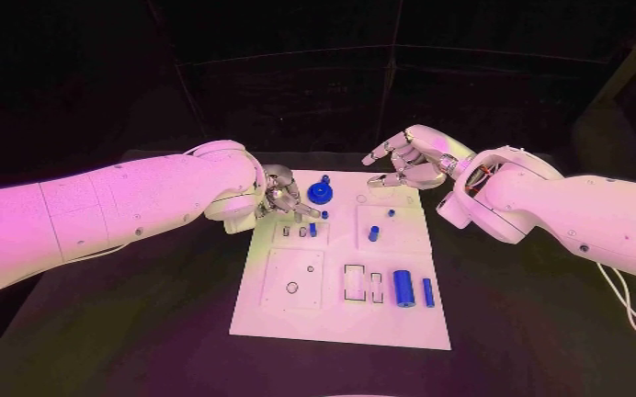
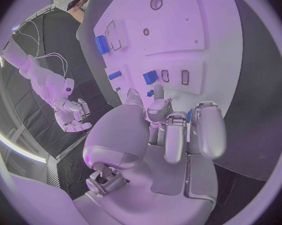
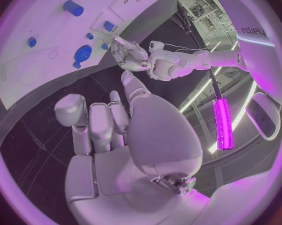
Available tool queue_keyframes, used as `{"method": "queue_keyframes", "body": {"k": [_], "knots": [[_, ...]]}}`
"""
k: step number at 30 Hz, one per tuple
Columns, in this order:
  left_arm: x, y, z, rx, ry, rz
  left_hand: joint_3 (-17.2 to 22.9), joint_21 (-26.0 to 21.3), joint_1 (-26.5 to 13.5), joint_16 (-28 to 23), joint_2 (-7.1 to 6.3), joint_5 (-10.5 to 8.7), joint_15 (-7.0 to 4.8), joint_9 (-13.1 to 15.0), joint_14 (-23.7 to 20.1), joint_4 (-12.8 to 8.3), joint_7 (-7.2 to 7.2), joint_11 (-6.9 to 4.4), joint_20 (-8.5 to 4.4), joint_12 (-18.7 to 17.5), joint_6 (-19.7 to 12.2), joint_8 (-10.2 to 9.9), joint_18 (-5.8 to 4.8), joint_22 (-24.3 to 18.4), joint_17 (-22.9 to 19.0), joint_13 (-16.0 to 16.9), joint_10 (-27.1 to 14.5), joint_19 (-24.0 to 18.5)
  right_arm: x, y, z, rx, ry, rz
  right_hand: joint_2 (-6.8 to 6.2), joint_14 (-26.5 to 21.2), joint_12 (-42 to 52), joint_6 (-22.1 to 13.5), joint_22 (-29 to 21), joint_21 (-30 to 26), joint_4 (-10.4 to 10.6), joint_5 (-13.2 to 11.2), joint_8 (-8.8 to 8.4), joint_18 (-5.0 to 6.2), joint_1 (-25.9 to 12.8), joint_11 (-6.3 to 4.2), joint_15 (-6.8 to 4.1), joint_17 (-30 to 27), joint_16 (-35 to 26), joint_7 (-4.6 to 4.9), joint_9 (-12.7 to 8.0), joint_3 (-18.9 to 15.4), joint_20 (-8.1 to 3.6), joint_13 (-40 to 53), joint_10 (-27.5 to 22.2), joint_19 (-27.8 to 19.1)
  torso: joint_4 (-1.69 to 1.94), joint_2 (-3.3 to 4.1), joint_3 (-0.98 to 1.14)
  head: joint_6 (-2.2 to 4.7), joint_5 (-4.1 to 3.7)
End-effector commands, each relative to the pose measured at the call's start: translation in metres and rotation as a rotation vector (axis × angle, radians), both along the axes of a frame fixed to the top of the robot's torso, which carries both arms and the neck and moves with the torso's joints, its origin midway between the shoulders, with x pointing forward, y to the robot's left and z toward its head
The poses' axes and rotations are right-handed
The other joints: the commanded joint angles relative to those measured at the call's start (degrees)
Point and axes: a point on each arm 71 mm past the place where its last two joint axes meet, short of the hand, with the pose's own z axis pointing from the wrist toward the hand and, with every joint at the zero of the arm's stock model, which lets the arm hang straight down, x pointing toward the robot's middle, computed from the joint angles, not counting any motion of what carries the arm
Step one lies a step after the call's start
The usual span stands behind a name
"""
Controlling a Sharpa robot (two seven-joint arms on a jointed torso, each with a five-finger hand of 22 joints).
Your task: Assemble the parts on the task board
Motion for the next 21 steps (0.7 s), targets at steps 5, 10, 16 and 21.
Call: {"method": "queue_keyframes", "body": {"k": [5, 10, 16, 21], "knots": [[0.001, -0.005, -0.003, 0.076, 0.027, -0.011, -0.4, 0.4, -0.7, 0.2, 0.07, -0.26, -0.44, 0.3, 6.0, -0.1, -0.13, -0.03, -0.02, 0.4, -0.5, 0.5, -0.56, 0.4, 15.1, 0.3, 0.3, 0.4, 0.001, -0.001, 0.001, -0.005, 0.01, -0.019, 0.54, -0.2, -0.4, 0.1, -0.1, -0.3, -0.3, 0.2, 0.0, 0.79, -0.4, 0.0, -0.32, -0.1, -0.2, 0.17, -0.1, 0.0, 0.14, 0.0, -0.2, -0.4, -0.04, 0.05, -0.05, -0.32, 0.04], [0.003, -0.009, -0.004, 0.083, 0.03, -0.018, -0.3, 0.5, -0.4, 0.2, 0.21, -0.02, -0.47, 0.7, 6.0, -0.2, -0.17, -0.06, -0.04, 0.6, -0.7, 0.9, -0.57, 0.5, 15.1, 0.5, 0.4, 0.4, 0.002, -0.002, 0.0, -0.018, 0.011, -0.019, 0.54, -0.2, -0.4, 0.0, -0.1, -0.3, -0.2, 0.2, -0.03, 0.79, -0.5, 0.01, -0.31, -0.2, -0.3, 0.18, -0.1, 0.0, 0.14, -0.1, -0.2, -0.4, 0.04, 0.08, -0.06, -0.43, -0.01], [0.005, -0.013, -0.005, 0.082, 0.026, -0.021, -0.3, 0.4, -0.4, 0.2, 0.23, 0.07, -0.47, 0.8, 6.0, -0.2, -0.17, -0.07, -0.05, 0.5, -0.8, 1.0, -0.55, 0.4, 15.1, 0.4, 0.3, 0.4, 0.002, 0.0, -0.001, -0.04, 0.008, -0.012, 0.51, -0.2, -0.6, -0.1, -0.4, -0.5, -0.2, 0.1, -0.08, 0.84, -0.6, 0.02, -0.3, -0.4, -0.4, 0.19, -0.1, -0.1, 0.15, -0.3, -0.4, -0.5, 0.05, -0.02, -0.05, -0.69, -0.02], [0.005, -0.018, -0.005, 0.083, 0.028, -0.031, -0.2, 0.5, 0.0, 0.2, 0.23, 0.28, -0.49, 1.1, 6.0, -0.3, -0.21, -0.1, -0.06, 0.7, -1.0, 1.3, -0.56, 0.5, 15.1, 0.5, 0.4, 0.4, 0.003, 0.002, -0.002, -0.058, 0.012, -0.004, 0.52, -0.6, -1.5, -0.3, -2.1, -1.3, 0.0, -0.2, -0.18, 1.12, -1.0, 0.05, -0.27, -1.9, -1.3, 0.21, -0.2, -0.2, 0.17, -1.2, -1.0, -1.2, 0.06, 0.05, -0.04, -0.61, -0.02]]}}
